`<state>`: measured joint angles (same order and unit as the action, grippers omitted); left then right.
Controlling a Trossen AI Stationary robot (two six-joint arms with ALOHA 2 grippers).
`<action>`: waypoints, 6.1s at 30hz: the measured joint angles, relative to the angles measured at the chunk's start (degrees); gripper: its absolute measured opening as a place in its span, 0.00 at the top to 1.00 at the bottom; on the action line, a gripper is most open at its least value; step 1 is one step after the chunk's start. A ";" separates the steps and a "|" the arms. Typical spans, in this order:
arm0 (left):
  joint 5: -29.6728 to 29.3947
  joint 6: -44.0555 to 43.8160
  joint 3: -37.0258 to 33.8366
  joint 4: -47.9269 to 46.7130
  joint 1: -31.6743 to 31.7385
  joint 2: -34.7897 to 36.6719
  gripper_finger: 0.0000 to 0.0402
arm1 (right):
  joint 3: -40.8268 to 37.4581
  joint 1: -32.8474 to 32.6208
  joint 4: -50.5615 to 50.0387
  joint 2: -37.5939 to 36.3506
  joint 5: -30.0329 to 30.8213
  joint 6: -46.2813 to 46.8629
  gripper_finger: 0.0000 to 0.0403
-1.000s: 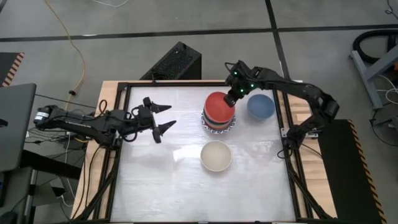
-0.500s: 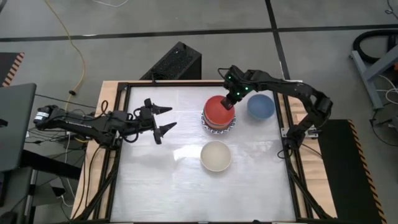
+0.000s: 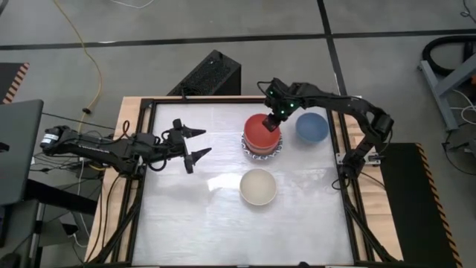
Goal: Nest bowls inside each other by size order
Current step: Stack the orange bowl on top of the green bowl, then stack the blue bowl on top of the orange bowl
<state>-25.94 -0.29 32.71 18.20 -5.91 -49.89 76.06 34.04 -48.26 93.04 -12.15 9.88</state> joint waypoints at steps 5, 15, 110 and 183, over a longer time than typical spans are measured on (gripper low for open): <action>0.03 -0.55 0.01 -0.83 0.01 0.00 0.22 | 2.90 -0.56 -0.40 -0.34 0.07 -0.78 0.63; 0.14 -1.82 0.02 -0.69 0.02 -4.39 0.22 | 5.20 -1.37 -1.65 -0.07 0.67 -1.04 0.59; 2.85 -6.42 0.00 -4.79 0.02 -8.85 0.22 | 1.66 -30.36 -10.99 -11.19 33.59 -32.32 0.98; 3.60 -6.41 -0.02 -5.51 0.02 -8.85 0.22 | 4.35 -26.84 -5.56 -7.48 20.18 -26.98 0.52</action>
<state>-22.35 -6.70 32.69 12.69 -5.89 -58.74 80.41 7.19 -53.82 85.56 8.03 -17.10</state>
